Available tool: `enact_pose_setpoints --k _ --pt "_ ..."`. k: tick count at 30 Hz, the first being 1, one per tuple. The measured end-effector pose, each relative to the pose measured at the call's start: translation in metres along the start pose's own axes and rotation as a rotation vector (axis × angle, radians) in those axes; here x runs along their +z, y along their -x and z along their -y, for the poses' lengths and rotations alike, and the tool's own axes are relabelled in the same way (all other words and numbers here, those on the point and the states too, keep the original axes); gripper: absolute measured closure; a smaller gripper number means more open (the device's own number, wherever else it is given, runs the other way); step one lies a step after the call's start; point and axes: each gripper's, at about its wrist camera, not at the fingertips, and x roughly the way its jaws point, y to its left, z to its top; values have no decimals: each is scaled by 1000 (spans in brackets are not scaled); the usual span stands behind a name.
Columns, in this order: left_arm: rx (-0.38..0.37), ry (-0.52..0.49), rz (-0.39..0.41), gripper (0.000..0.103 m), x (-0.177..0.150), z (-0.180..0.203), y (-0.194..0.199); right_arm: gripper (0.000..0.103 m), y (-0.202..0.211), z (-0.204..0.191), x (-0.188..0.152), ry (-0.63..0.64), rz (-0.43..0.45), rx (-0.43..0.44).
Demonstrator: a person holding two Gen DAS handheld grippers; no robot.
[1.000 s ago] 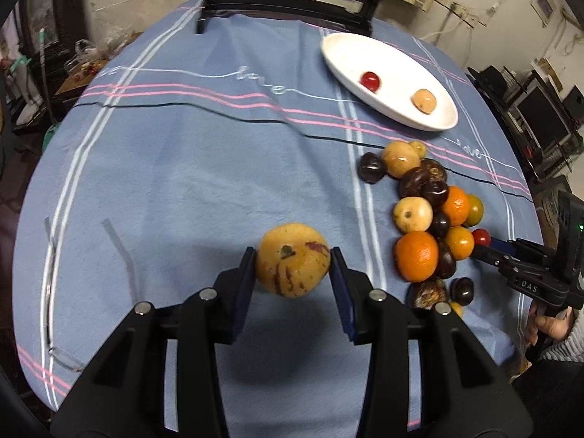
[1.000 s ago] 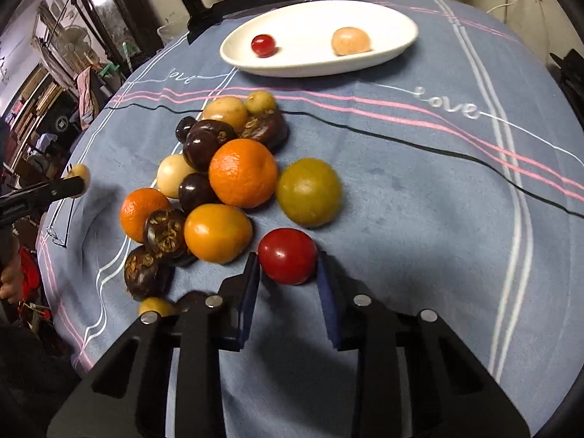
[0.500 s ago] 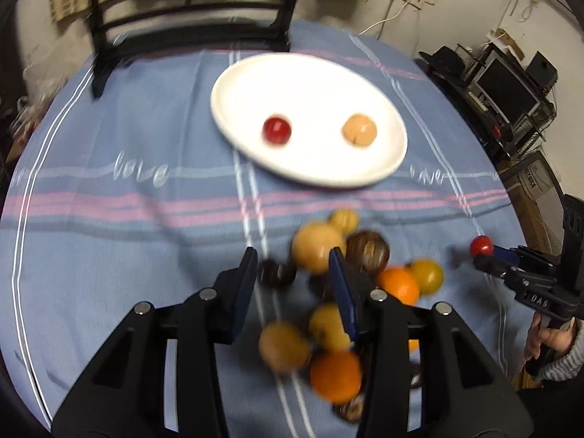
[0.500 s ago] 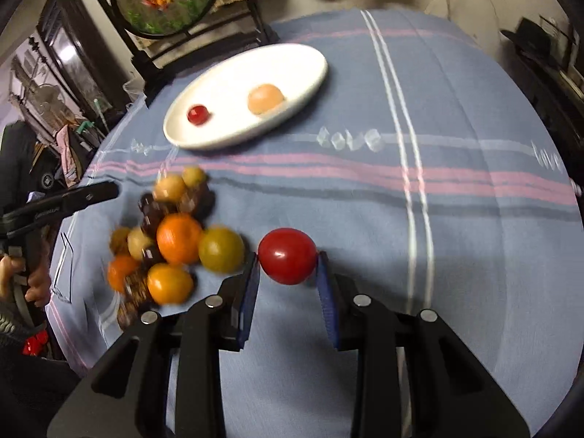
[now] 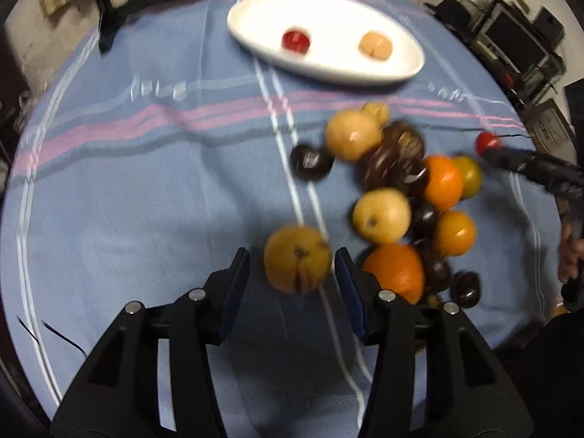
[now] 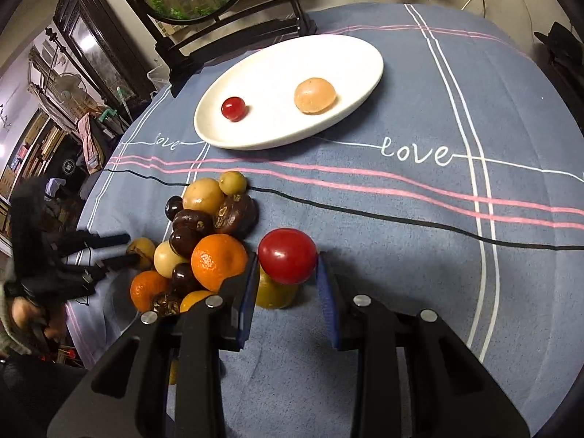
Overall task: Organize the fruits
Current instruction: 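Place the spotted fruit and red tomato on the plate with both tools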
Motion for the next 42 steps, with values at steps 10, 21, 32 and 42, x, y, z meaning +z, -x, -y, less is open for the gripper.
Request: enact_pose_setpoints --k 10,21,32,42 --pt "-20 62 47 62 3 -1 -7 71 3 -1 -2 -6 8 7" --pt "1 26 157 62 59 -4 24 71 1 5 12 7 14 -10" --pt "36 0 242 62 202 -4 -10 71 -25 20 138 80 130 -42" --pt "48 46 206 51 248 -11 -68 68 -106 19 189 130 37 -127"
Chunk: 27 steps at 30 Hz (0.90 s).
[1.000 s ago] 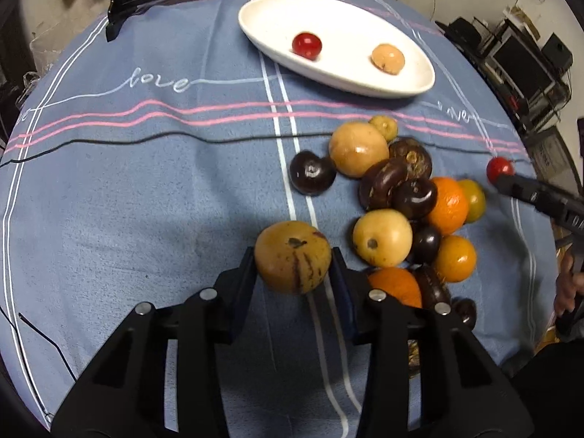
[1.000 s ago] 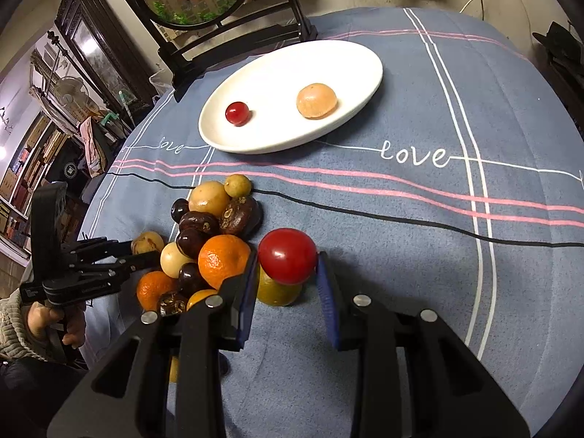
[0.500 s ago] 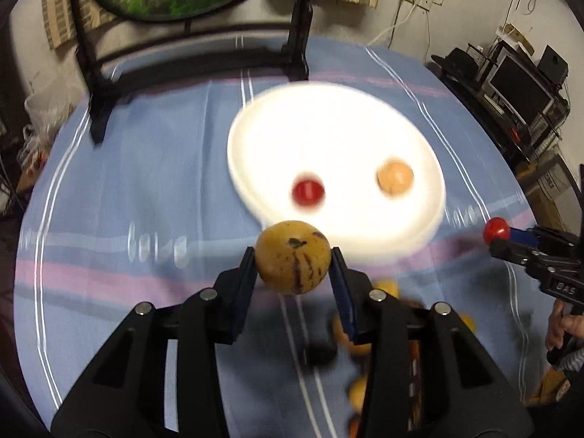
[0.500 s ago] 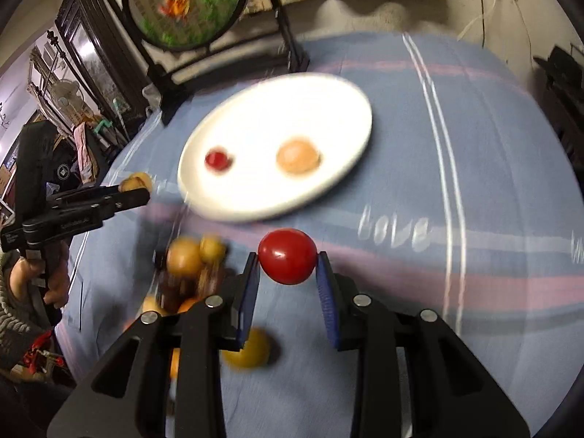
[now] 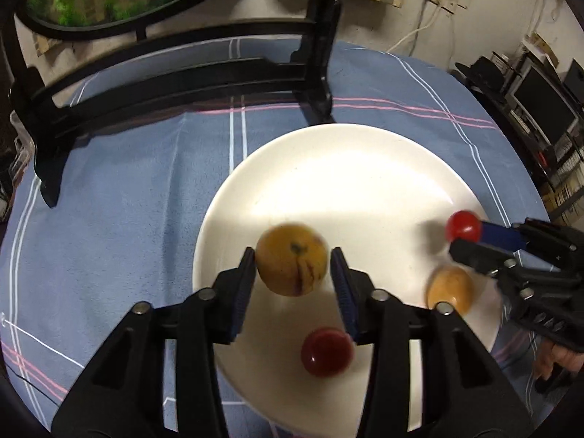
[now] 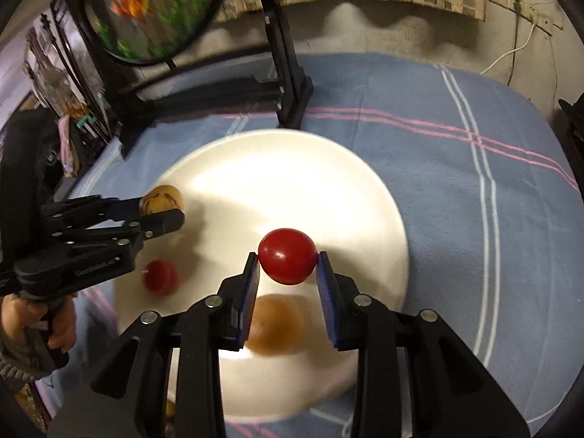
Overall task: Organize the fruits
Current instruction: 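Place the spotted fruit and red tomato on the plate with both tools, then grasp the dark mangosteen with the left tool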
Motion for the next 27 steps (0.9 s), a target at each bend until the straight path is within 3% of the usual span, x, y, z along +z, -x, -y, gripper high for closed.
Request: enact_pose_setpoints --k 1,2,6,8,9,11,15,17,19,21,24,27 --pt "0 13 9 40 -1 -1 0 58 -2 -4 0 18 1 -24" --pt "7 22 19 33 -3 -2 3 38 -1 -6 0 26 12 -40" --pt "25 54 55 27 -11 -10 27 33 29 -10 -9 13 102 -51" --pt "23 83 70 18 -20 -16 45 30 55 -7 -23 -44 132 -17" --pt "24 96 72 16 -27 -18 54 27 63 -6 -31 -71 130 -6" --pt "32 114 66 15 -49 -23 73 6 85 -5 -63 -135 114 -15" --pt "58 122 14 12 -109 -28 102 6 120 -6 -130 -222 73 -59" --pt "64 125 -26 11 -144 -28 113 5 138 -1 -175 -358 56 2" --pt "63 120 -68 11 -174 -25 119 5 145 -1 -200 -427 14 21" --pt "72 114 -94 11 -194 -21 119 5 156 -1 -204 -422 -4 -63" --pt "73 75 -91 11 -202 -12 115 4 175 -7 -206 -419 62 -7" --pt "120 -18 -60 11 -198 0 107 1 186 -16 -207 -385 74 27"
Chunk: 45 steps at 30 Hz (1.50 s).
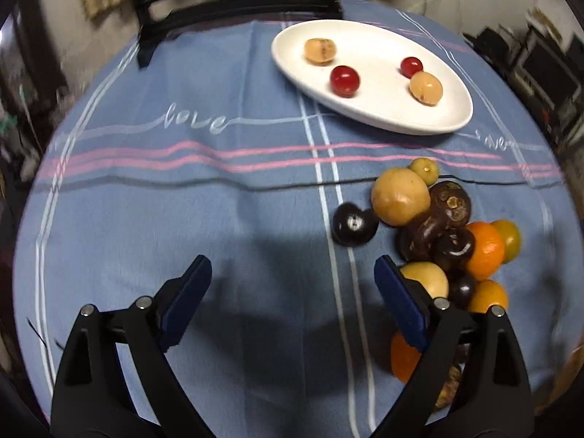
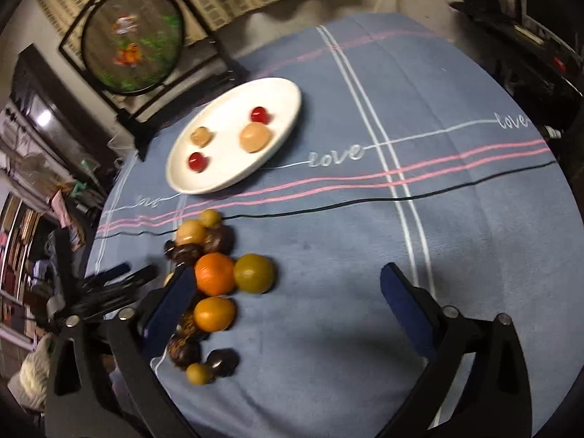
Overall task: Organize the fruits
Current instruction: 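Grasp the dark mangosteen with the left tool, then carry the mangosteen with the left tool while the right tool grasps the green citrus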
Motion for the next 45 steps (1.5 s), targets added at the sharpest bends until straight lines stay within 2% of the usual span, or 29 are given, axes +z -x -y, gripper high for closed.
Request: enact_pose_setpoints --k 4,8,13,16,19,22,28,31,39,42,44,45 --pt "10 -77 27 12 10 9 -12 1 13 -3 -3 -10 9 68" --pt "-69 -91 16 30 17 9 -22 1 17 -4 -5 -26 6 61" --pt "-115 -139 -2 50 17 20 -29 1 23 -6 -11 -27 5 43" --pt "-120 -148 8 55 17 22 -31 1 23 -10 -12 -17 4 41" --pt "-163 -142 8 72 19 22 -29 1 24 -13 -12 -5 5 30" --pt "-140 -126 22 72 17 20 -20 1 21 -15 -12 20 -3 -11" --pt "-110 -64 43 72 1 -1 16 3 -14 -32 -13 236 -22 -73" --pt "-91 -42 43 72 -9 -10 34 19 -42 -32 -14 259 -67 -38" --pt "-44 -9 37 72 -30 -18 67 34 -85 -51 -19 442 -97 -98" --pt "-23 1 38 72 -33 -18 72 45 -98 -56 -20 498 -115 -127" --pt "-11 6 37 72 -35 -17 75 57 -103 -55 -19 500 -126 -121" --pt "-3 7 36 72 -36 -17 77 59 -105 -55 -18 500 -127 -117"
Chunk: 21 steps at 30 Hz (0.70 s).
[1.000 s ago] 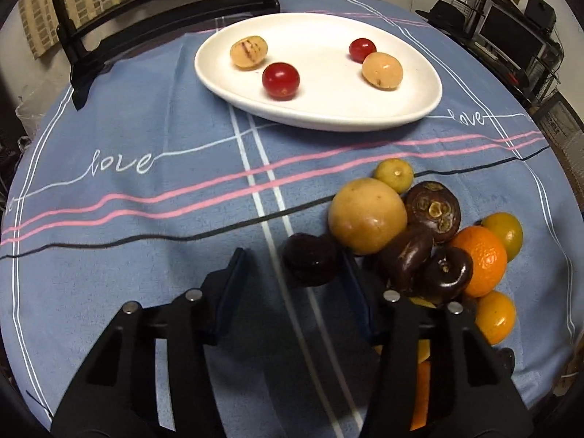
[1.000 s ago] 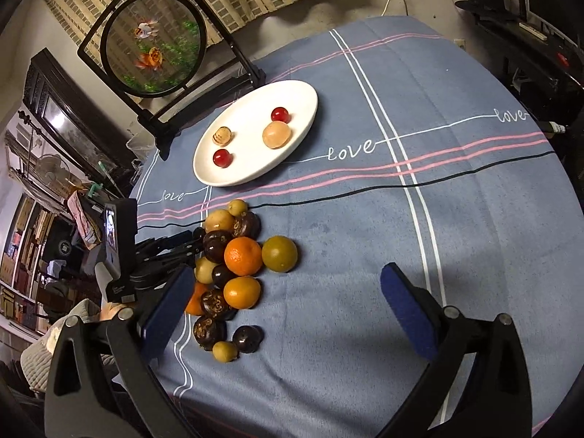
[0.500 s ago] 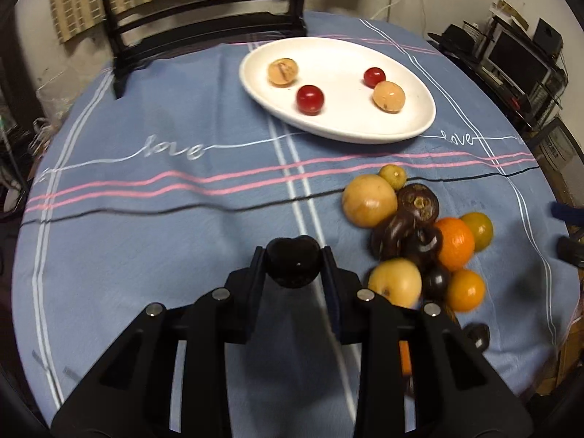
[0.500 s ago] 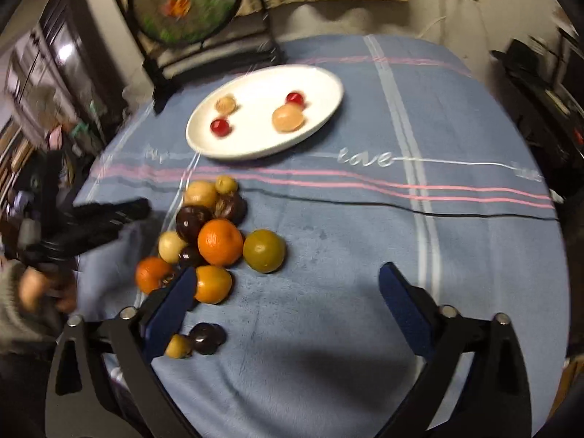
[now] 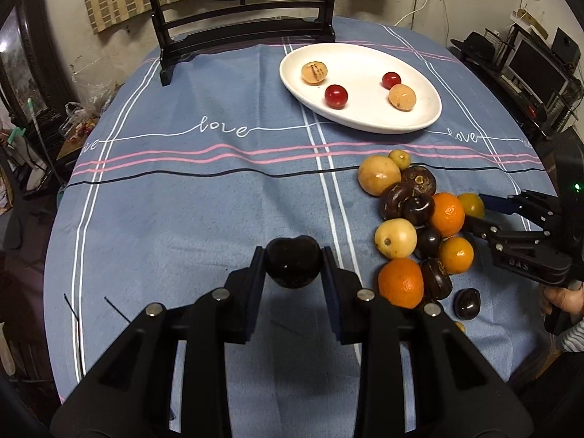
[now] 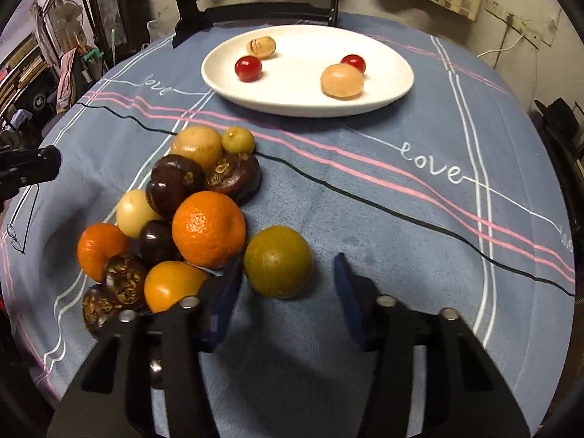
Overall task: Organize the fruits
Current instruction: 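Carry the mangosteen with the left tool while the right tool grasps the green citrus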
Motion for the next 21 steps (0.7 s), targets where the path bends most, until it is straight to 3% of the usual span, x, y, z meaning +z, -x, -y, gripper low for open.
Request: enact_pose_setpoints --k 2,7,21 --pt "9 0 3 72 -1 1 2 64 -3 -2 2 19 -2 -9" --pt "15 11 6 72 -3 1 4 64 -6 -5 6 43 -1 -15" --pt "-31 4 -2 72 13 9 -14 64 25 22 -15 -95 11 11"
